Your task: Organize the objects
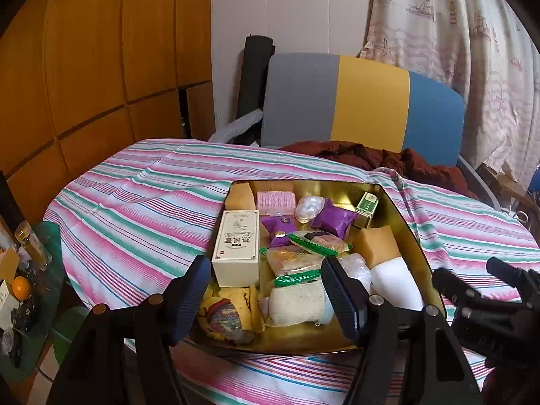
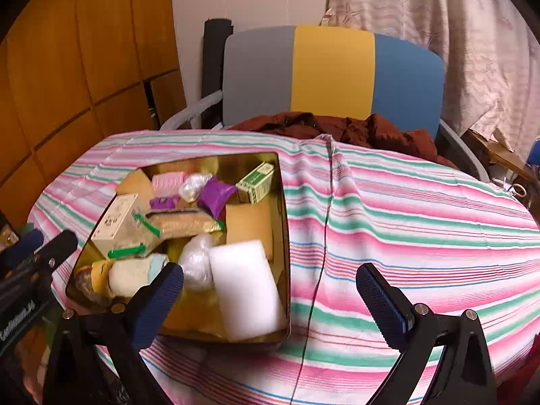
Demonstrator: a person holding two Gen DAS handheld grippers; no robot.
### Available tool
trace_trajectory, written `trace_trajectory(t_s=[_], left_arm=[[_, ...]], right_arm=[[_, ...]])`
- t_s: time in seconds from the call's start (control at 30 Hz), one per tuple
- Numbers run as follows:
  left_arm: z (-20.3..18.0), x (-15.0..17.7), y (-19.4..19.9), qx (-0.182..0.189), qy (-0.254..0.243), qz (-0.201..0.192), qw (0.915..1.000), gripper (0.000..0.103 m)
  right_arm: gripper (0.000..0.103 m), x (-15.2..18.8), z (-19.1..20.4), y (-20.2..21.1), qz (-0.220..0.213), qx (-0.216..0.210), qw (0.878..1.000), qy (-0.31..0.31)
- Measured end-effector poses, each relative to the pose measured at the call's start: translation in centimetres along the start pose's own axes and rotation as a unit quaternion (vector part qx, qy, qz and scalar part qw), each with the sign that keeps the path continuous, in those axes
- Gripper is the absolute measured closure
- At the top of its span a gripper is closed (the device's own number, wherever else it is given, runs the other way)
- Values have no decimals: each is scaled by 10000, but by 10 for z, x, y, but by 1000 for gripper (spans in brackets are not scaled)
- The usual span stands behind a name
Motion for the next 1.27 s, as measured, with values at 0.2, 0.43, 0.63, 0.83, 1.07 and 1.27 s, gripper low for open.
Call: trace_trajectory(t_s=[0.2, 0.43, 0.63, 0.83, 1.07, 1.27], left_arm=[[7, 1, 4, 84, 146, -138, 9998, 34], [13, 6, -6, 150, 319, 12, 9994, 35], [16, 12, -13, 275, 505, 235, 9981, 44], [19, 10, -9, 498, 721, 165, 9960, 45], [20, 4, -2, 122, 310, -135, 9994, 52], [18, 7, -7, 239, 326, 83, 9991, 52]], right_arm=[[0, -11, -8, 7, -293, 63, 9994, -173], [0, -14, 1, 13, -429, 50, 9990, 80], [0, -7, 10, 9, -359, -49, 9992, 184], [0, -4, 12, 7, -322, -68, 9993, 202], [0, 2, 14, 3, -211, -65, 9995, 236], [0, 5, 14, 2, -180, -45, 9995, 243]])
Point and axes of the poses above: each gripper's, at about its wrist camera, not at the fingertips, and y roughly against the way its jaws point, z to its left, x to its underside, the point moved 8 cm from there along -y, roughly the way its jaws point, and after that the axes turned 7 degrees about -z, right-handed, at the moved point
